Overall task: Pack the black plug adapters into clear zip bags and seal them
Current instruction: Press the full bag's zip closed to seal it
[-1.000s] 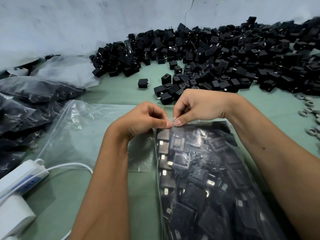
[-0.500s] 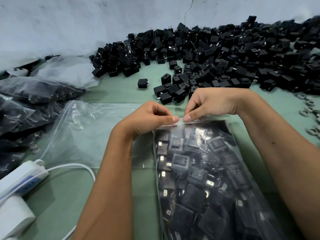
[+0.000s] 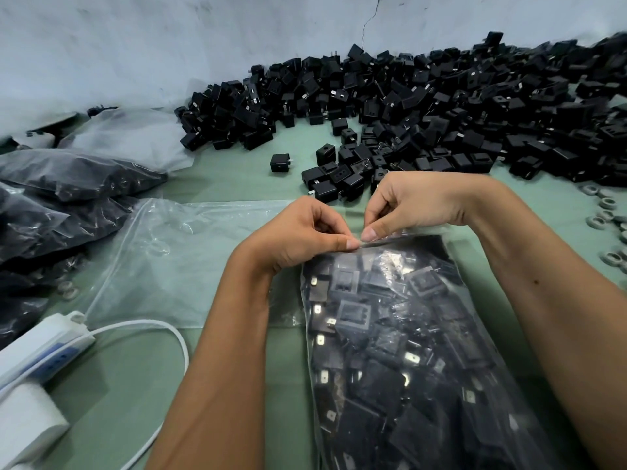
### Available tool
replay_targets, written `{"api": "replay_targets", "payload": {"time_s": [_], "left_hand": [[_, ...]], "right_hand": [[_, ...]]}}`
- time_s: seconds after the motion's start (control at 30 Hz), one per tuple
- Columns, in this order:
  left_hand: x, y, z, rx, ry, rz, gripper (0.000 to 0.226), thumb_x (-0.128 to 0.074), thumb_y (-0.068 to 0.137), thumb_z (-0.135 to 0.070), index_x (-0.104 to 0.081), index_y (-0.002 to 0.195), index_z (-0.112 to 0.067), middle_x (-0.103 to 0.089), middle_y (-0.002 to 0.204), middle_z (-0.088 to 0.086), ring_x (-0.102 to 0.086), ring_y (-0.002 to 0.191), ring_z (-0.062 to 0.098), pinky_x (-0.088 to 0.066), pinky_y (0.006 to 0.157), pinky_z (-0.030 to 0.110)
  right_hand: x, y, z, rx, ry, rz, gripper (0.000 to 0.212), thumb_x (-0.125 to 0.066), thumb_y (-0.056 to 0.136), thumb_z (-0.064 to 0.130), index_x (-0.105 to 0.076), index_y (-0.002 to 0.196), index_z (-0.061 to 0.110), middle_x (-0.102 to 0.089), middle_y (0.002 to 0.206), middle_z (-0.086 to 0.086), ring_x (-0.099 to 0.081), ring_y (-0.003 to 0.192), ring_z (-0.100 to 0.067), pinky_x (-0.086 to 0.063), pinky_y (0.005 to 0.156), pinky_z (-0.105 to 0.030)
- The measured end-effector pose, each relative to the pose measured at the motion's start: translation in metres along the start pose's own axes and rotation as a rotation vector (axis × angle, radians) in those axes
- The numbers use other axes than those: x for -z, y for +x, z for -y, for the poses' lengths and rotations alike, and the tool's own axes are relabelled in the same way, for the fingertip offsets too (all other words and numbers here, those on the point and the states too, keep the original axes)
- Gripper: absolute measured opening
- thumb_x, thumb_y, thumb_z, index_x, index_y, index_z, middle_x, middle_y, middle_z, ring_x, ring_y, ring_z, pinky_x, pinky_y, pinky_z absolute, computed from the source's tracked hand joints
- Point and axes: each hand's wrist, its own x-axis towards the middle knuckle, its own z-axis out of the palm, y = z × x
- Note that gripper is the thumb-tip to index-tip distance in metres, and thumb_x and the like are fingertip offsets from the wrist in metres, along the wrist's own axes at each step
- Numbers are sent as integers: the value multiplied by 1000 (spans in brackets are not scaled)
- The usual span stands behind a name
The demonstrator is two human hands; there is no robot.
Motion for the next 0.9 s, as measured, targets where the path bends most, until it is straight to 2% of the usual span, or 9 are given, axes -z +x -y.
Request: {"api": "replay_targets", "payload": {"time_s": [0.13,0.2,0.33,0.43,0.53,0.63,0.73,0.83,0.9], "left_hand": [[0,0,-1,18,-7,7,12,-83,77,-20,-80,79,-8,-70,70,16,-59,61,21,-47,55,24],[0,1,-1,29,-1,14,8,-82,80,-16,-80,80,-8,-70,71,15,-59,62,21,-47,56,24],[2,0,-2,46,10,12,5,-80,85,-8,-79,82,-4,-70,68,10,-60,58,11,-48,56,18],[2,4,-7,73,52,13,5,-79,87,-10,-79,88,-5,-73,74,6,-65,67,9,-50,65,19],[2,6,-10,94,108,8,8,-79,88,-17,-81,90,-9,-74,77,3,-65,72,8,-50,75,23],[5,9,-12,91,119,26,10,-80,87,-17,-80,87,-7,-71,71,0,-60,67,5,-46,67,18],[8,15,-16,91,163,70,4,-81,84,-12,-80,82,-9,-70,65,-4,-57,59,1,-42,60,12],[9,16,-13,71,119,85,4,-82,82,-8,-80,78,-11,-72,67,0,-61,61,4,-46,63,14],[9,18,-12,64,109,77,5,-82,81,-8,-81,77,-11,-73,68,3,-62,63,6,-48,66,19]], "right_hand": [[2,-2,2,-9,-3,46,9,-79,88,28,-82,85,20,-75,79,-2,-62,69,-6,-49,69,-19],[2,-1,3,-6,-33,69,9,-77,91,26,-82,87,20,-76,79,1,-63,69,-4,-48,68,-14],[1,0,4,6,-76,83,11,-74,94,26,-80,85,24,-75,76,7,-62,66,0,-45,66,-10],[1,2,1,20,-88,44,13,-74,94,30,-80,84,25,-73,75,1,-60,66,-3,-46,67,-17],[-3,5,1,49,-91,5,14,-73,94,30,-78,84,21,-70,81,-16,-55,67,-12,-45,69,-33],[-5,5,4,64,-62,-5,24,-77,88,43,-78,84,20,-69,82,-18,-55,67,-15,-46,70,-36],[1,2,3,11,-65,10,35,-78,77,59,-80,83,25,-73,81,-9,-60,68,-9,-49,71,-29],[8,0,-3,-26,-106,47,16,-77,88,41,-81,85,25,-77,79,1,-65,68,-3,-50,70,-24],[10,-2,-7,-19,-85,28,9,-78,91,30,-82,87,23,-78,81,1,-67,71,-5,-52,72,-24]]}}
